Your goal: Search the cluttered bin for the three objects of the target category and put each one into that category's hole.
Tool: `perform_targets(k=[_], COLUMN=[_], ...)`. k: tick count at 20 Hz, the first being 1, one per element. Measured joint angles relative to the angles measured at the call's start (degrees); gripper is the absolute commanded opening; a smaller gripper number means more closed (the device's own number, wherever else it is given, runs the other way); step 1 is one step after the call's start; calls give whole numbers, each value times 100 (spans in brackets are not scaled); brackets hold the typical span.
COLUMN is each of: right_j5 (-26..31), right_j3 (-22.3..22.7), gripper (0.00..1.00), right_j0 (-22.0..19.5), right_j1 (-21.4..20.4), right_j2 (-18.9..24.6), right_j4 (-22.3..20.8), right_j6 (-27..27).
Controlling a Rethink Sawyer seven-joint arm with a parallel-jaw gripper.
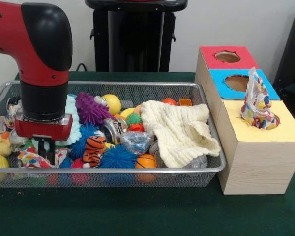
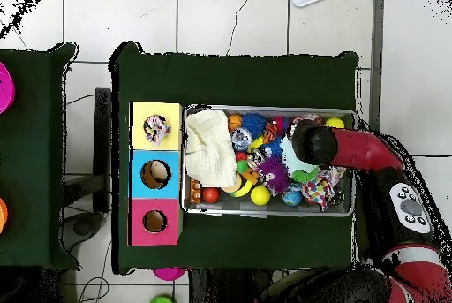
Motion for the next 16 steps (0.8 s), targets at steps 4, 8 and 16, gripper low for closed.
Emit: perform_targets(k=[4, 8, 16], right_j5=[0, 2, 319], right_j3=[2, 71, 474], gripper=[0, 0, 0], right_j0=[11, 22, 196], right_j1=[-27, -128, -672], right_j2=[0, 0, -15], right_j4=[-15, -15, 126], right_j6=[0, 0, 0])
